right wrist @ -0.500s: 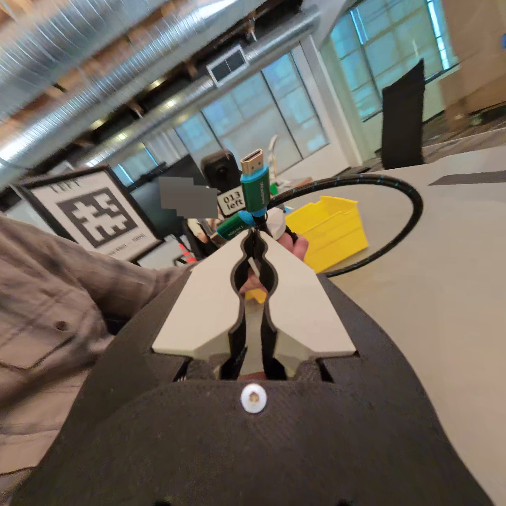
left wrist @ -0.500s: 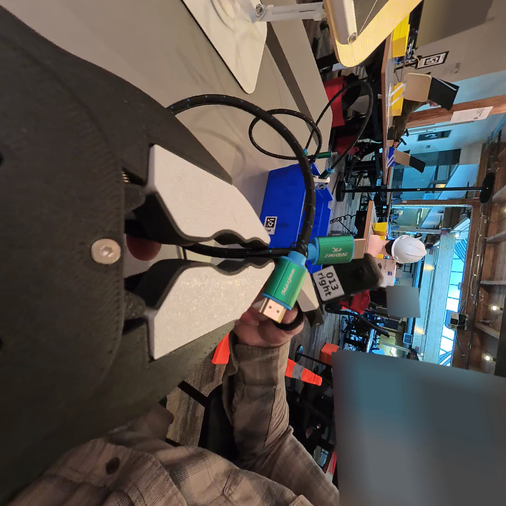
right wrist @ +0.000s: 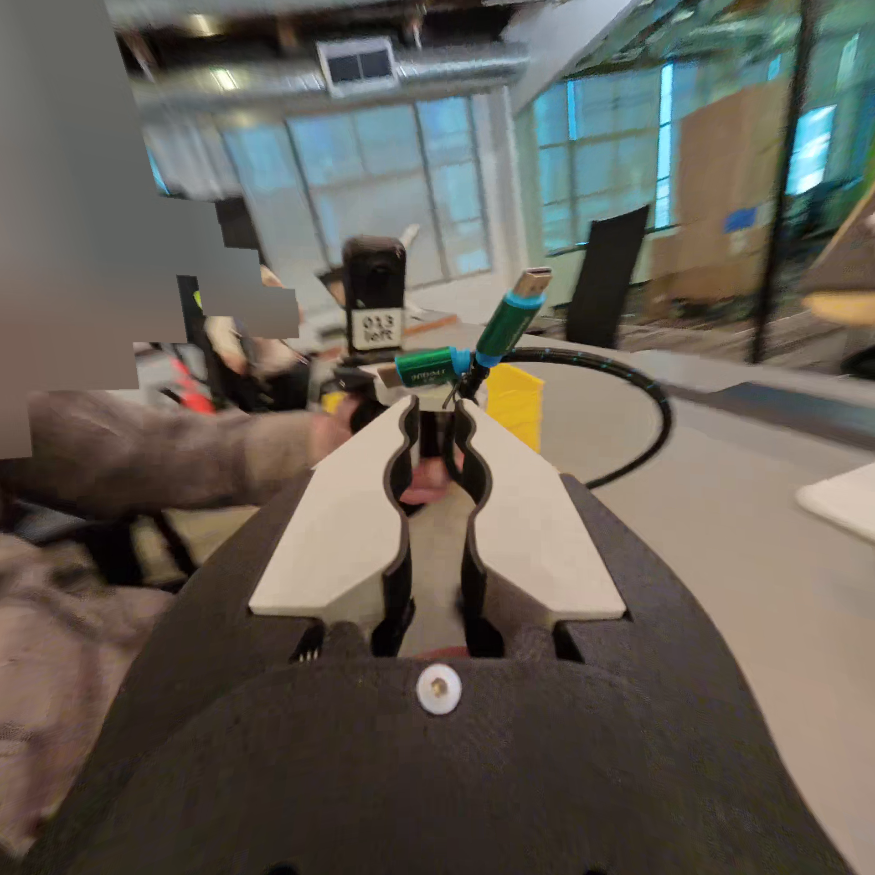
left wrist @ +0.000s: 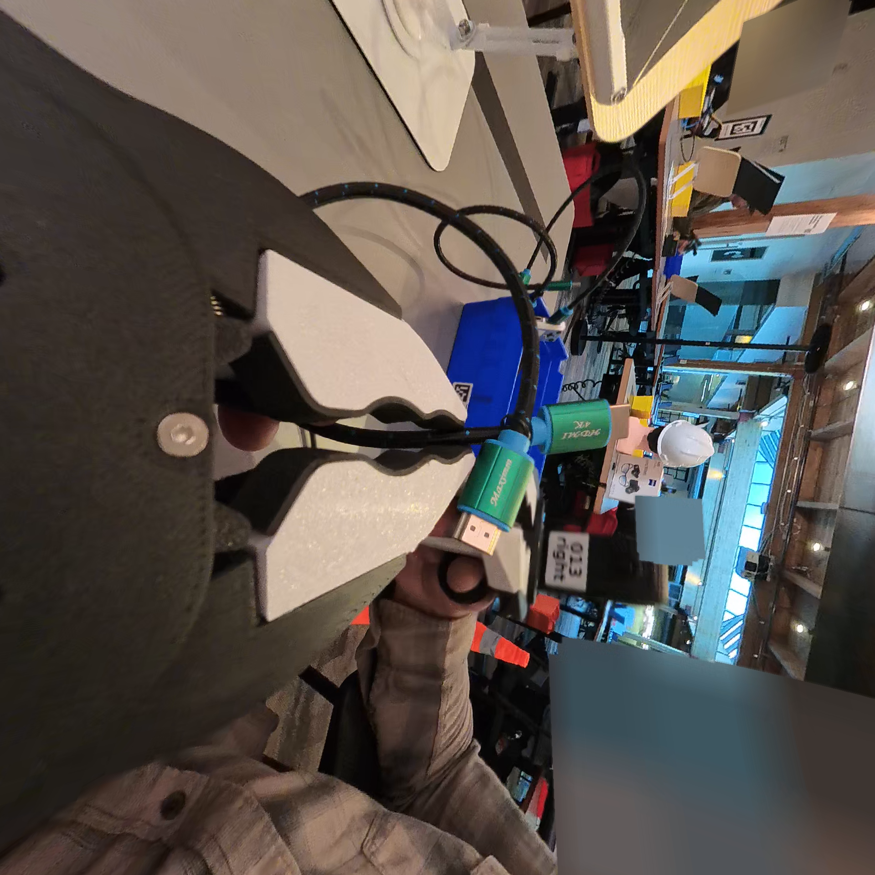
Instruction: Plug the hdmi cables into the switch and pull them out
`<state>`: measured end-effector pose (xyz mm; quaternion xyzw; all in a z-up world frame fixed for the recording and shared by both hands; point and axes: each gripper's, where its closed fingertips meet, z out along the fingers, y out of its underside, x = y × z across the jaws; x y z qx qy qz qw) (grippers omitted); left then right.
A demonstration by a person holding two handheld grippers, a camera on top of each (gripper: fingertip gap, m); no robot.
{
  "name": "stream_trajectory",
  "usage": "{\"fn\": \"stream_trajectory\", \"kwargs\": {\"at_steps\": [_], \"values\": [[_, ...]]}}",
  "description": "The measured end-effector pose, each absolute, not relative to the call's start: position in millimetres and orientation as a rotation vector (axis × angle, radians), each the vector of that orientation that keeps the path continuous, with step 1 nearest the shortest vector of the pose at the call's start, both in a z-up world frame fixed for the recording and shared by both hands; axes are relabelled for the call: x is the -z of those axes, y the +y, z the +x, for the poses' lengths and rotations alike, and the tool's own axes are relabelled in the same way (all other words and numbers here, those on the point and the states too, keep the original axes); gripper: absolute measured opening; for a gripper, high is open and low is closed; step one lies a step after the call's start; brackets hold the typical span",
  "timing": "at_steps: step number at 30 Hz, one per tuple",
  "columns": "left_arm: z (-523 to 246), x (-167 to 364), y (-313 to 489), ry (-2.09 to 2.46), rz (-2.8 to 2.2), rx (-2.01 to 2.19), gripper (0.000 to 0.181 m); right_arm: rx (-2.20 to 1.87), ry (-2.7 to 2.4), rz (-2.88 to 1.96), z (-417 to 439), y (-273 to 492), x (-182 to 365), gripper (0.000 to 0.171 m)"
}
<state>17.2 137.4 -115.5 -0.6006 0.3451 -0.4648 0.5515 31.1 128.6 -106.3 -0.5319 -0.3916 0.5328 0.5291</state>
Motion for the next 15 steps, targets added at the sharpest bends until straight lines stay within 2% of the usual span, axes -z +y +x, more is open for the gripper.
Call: {"fn": "stream_trajectory", "kwargs": {"at_steps": [9,15], "values": [[18,122,144,0.776,-1.479,1.1,0.005,-0.474,-1.101,-1.119,38,143,106,0.016],[19,125,144,0.763,-1.496,1.111,0.005,-0.231,-1.157,-1.051,37,146,110,0.01]]}}
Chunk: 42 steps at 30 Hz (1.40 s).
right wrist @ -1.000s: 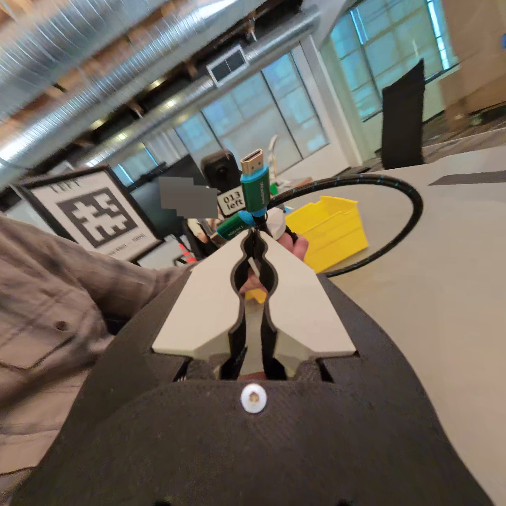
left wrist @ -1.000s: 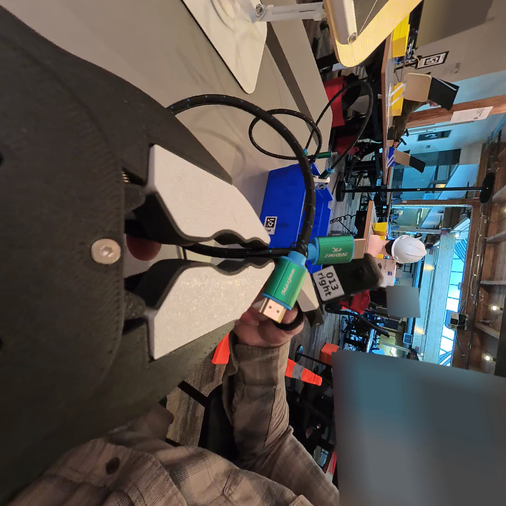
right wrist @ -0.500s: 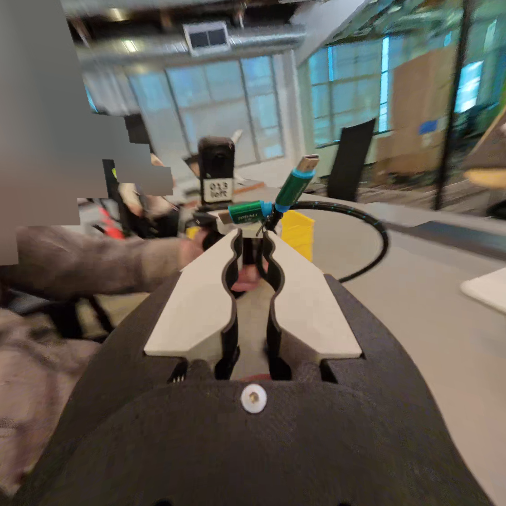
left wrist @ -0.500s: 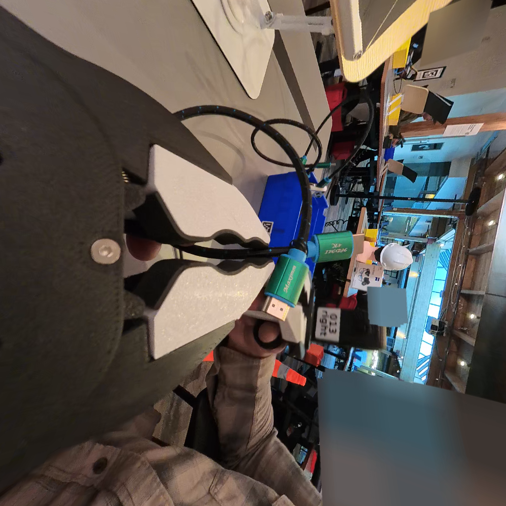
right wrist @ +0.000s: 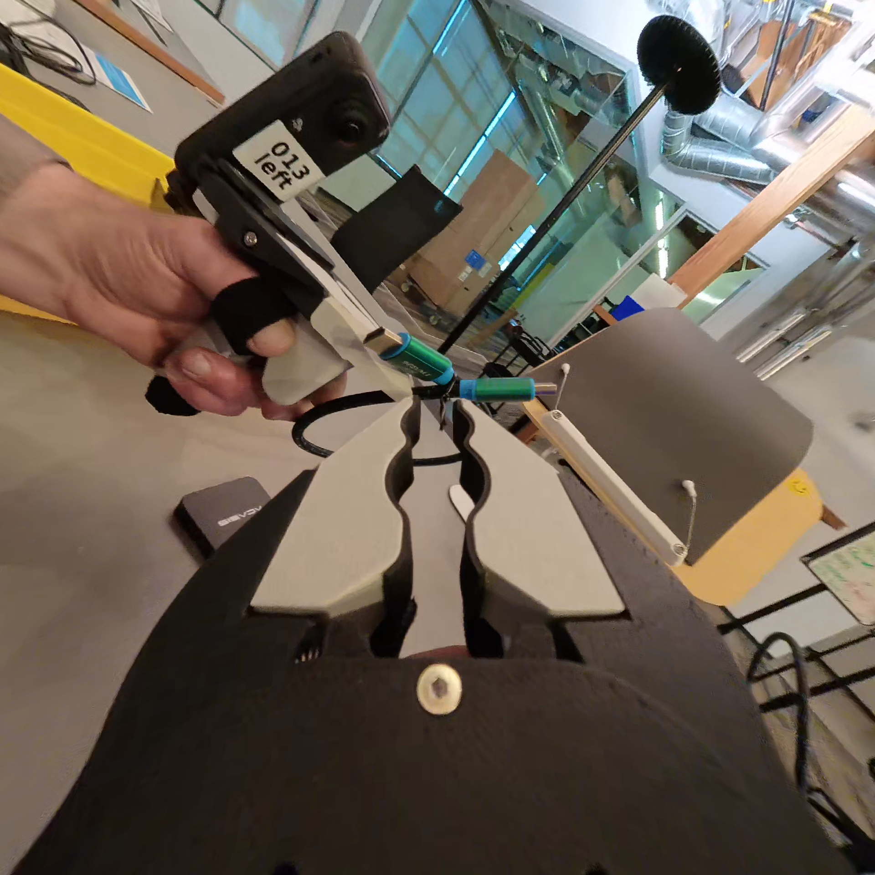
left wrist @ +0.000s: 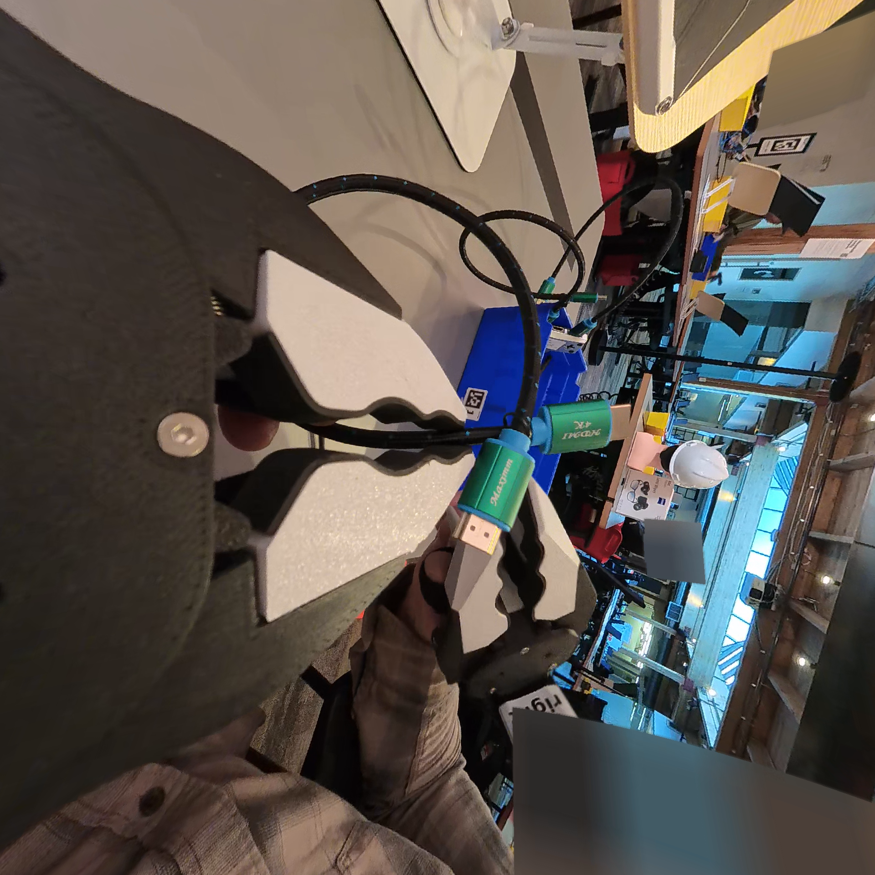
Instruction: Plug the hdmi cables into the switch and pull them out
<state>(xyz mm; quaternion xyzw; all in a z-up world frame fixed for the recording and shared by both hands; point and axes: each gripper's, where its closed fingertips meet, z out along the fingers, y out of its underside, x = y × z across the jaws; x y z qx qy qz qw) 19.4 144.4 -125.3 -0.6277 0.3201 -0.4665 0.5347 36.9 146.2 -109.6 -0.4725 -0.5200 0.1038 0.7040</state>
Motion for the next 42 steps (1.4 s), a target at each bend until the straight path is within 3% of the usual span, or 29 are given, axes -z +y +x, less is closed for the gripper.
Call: {"fn": "stream_trajectory", "kwargs": {"at_steps": [25,32,42], "values": [[27,127,140,0.777,-1.496,1.127,0.006,-0.195,-1.147,-1.077,37,152,110,0.0],[26,124,140,0.789,-1.475,1.077,0.005,-0.721,-0.997,-1.26,36,149,107,0.0],[25,122,139,0.828,-1.421,0.978,0.006,-1.933,-0.573,-1.383,30,135,96,0.0]]}}
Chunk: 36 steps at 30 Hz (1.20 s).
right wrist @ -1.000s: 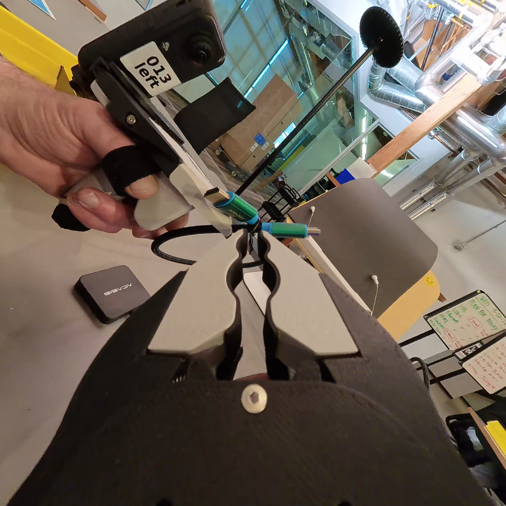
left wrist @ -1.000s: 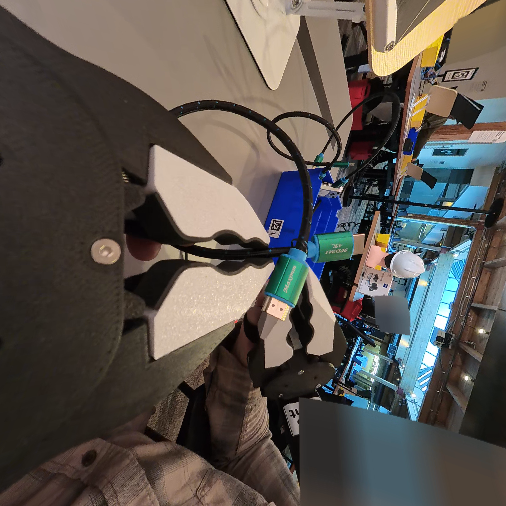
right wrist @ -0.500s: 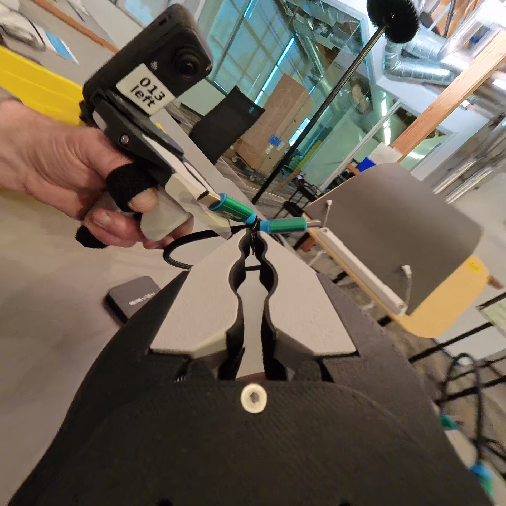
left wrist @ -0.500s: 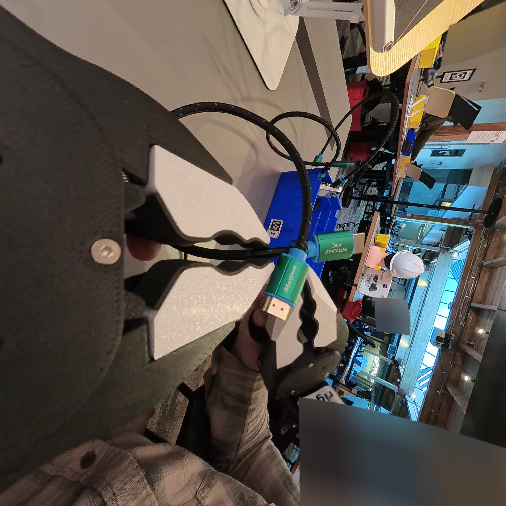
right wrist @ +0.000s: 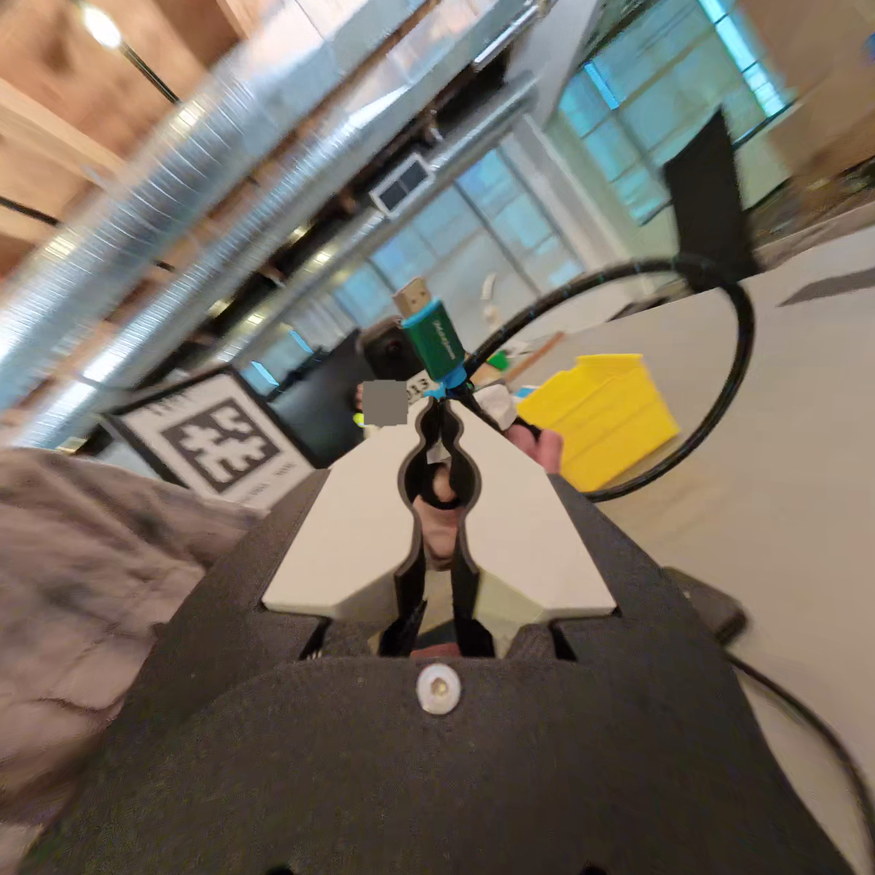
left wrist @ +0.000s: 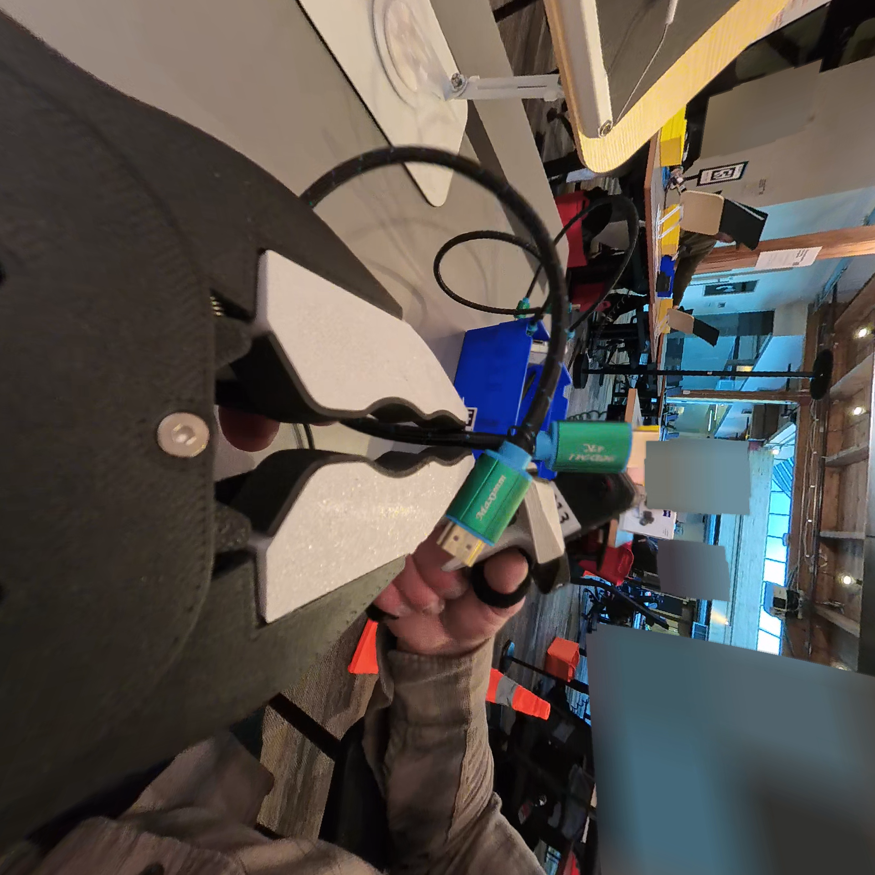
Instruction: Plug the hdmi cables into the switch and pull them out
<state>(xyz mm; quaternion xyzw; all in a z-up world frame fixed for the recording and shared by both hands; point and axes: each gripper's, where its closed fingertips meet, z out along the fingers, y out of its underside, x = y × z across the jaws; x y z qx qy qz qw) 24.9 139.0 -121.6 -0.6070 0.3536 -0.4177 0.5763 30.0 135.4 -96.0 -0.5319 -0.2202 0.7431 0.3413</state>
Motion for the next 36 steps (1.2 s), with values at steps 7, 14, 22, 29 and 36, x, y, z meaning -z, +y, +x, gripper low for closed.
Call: {"fn": "stream_trajectory", "kwargs": {"at_steps": [7,14,22,29,36], "values": [[23,129,146,0.802,-1.469,0.965,0.005,-1.575,-0.69,-1.432,29,145,103,0.005],[22,128,148,0.766,-1.486,0.993,0.005,-0.838,-0.904,-1.315,38,156,102,0.009],[22,125,147,0.765,-1.485,0.996,0.005,-0.405,-1.092,-1.171,31,148,105,0.011],[25,127,145,0.773,-1.492,1.002,0.006,-0.157,-1.152,-1.082,30,150,106,0.008],[27,126,144,0.776,-1.494,1.01,0.005,-0.049,-1.176,-1.044,30,151,108,0.004]]}}
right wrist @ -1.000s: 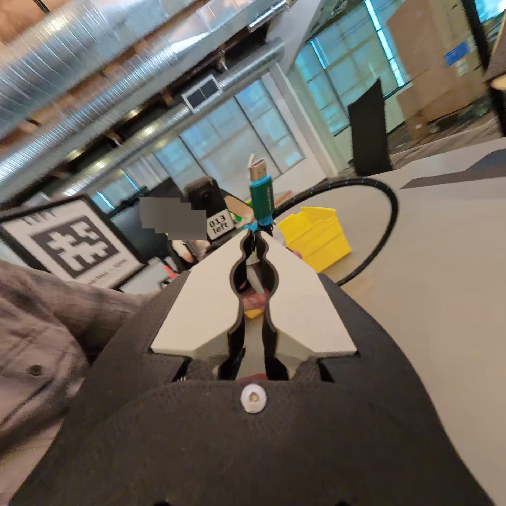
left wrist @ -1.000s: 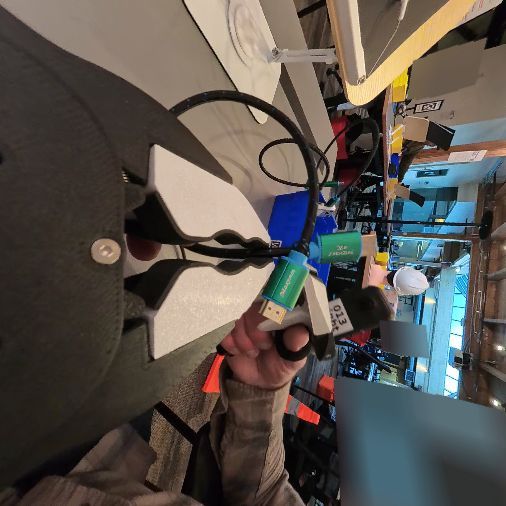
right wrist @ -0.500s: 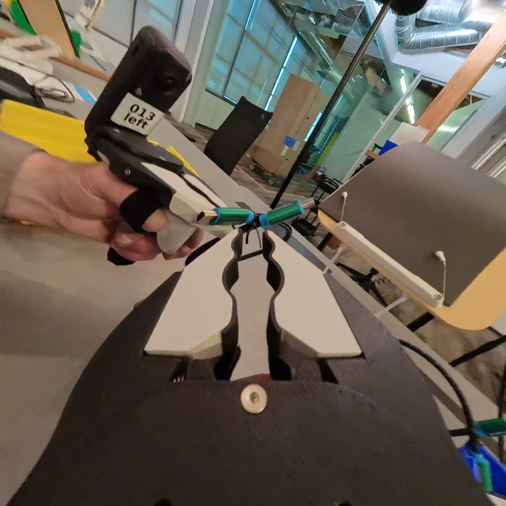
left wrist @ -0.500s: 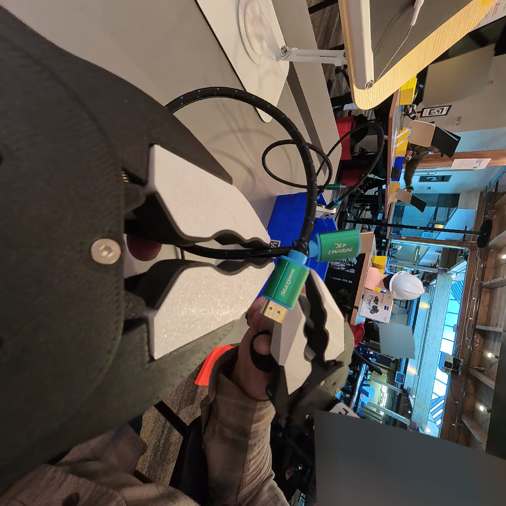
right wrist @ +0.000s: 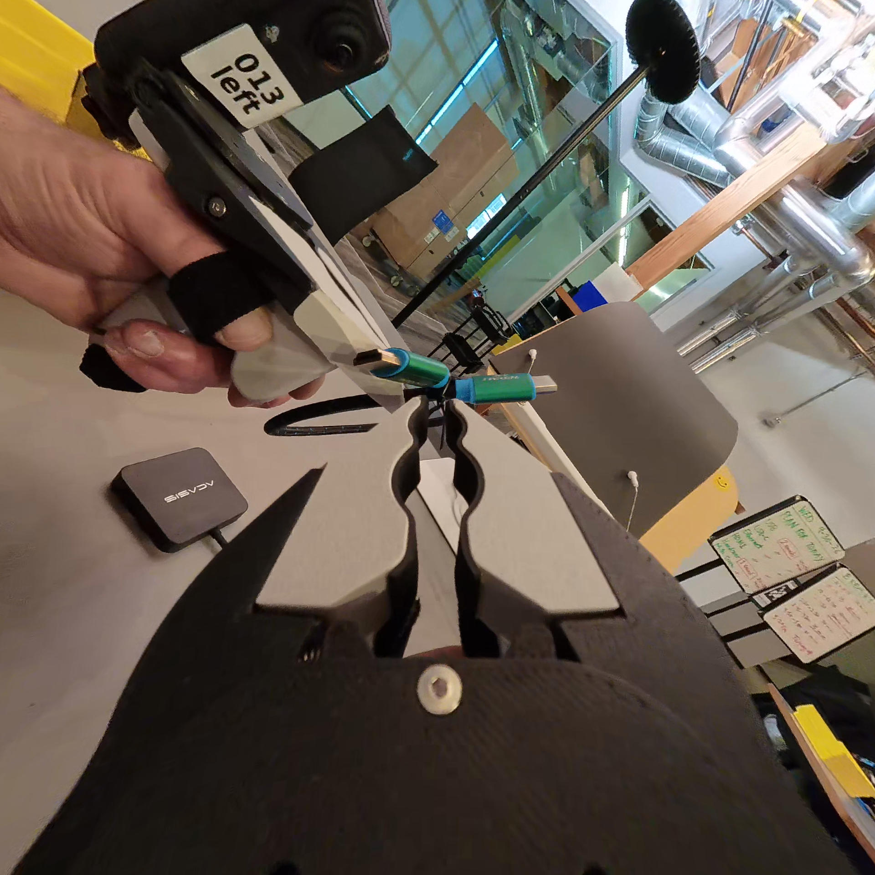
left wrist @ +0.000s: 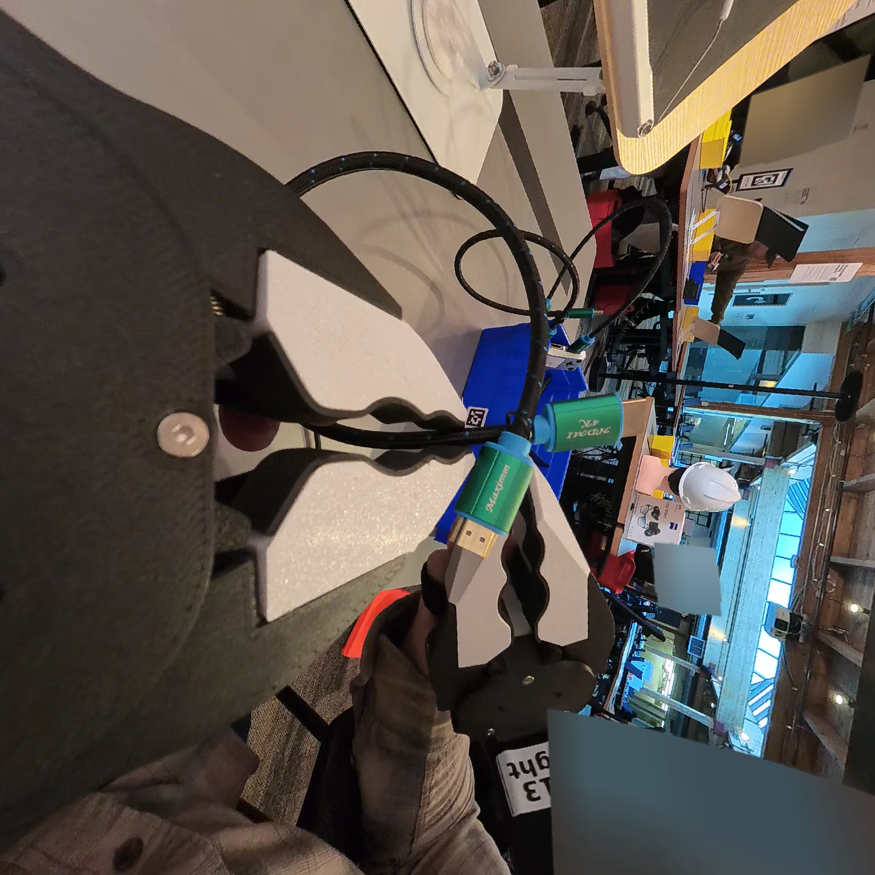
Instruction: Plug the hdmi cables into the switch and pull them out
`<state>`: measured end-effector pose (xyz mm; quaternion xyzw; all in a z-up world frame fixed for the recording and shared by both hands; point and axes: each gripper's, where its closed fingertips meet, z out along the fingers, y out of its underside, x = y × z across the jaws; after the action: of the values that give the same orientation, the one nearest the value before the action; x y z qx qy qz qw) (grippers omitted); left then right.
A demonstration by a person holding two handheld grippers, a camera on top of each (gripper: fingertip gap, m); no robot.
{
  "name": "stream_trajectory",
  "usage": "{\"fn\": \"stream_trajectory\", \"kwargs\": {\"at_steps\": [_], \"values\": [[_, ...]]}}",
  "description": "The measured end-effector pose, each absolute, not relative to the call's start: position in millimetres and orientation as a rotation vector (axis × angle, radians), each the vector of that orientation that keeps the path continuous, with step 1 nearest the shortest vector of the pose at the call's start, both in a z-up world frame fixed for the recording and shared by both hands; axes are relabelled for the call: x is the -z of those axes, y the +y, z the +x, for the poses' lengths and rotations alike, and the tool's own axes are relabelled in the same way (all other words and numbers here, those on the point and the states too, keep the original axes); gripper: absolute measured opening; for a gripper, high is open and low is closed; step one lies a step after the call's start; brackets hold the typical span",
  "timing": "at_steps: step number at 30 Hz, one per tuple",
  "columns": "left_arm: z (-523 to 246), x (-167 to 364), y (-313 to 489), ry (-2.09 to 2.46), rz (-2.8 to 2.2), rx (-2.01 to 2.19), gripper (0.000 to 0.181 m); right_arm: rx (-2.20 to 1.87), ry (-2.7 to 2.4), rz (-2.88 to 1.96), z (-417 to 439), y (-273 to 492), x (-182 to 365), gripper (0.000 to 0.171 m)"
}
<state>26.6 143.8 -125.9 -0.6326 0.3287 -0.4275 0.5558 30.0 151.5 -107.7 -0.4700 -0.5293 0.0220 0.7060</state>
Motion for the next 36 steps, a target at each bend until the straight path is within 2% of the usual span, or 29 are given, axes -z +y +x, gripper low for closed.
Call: {"fn": "stream_trajectory", "kwargs": {"at_steps": [8,13,18,20,23,28,29,33,36], "values": [[26,125,144,0.777,-1.485,0.997,0.006,-0.2,-1.162,-1.119,30,150,108,0.0],[26,125,145,0.777,-1.482,0.973,0.005,-0.532,-1.074,-1.24,32,150,107,0.0],[16,125,154,0.709,-1.492,0.97,0.005,-1.123,-0.858,-1.354,32,143,96,0.0],[14,124,155,0.704,-1.486,0.965,0.005,-1.23,-0.789,-1.388,33,148,99,0.0],[16,122,153,0.71,-1.478,0.98,0.006,-1.103,-0.822,-1.374,36,153,101,0.0],[15,122,153,0.692,-1.48,1.035,0.006,-0.649,-0.984,-1.251,36,151,98,0.001],[16,122,152,0.695,-1.48,1.037,0.006,-0.585,-1.017,-1.233,34,150,100,0.006],[20,120,148,0.714,-1.475,1.051,0.005,-0.399,-1.094,-1.171,32,149,104,0.011],[21,119,145,0.727,-1.469,1.066,0.005,-0.328,-1.126,-1.148,31,149,106,0.008]]}}
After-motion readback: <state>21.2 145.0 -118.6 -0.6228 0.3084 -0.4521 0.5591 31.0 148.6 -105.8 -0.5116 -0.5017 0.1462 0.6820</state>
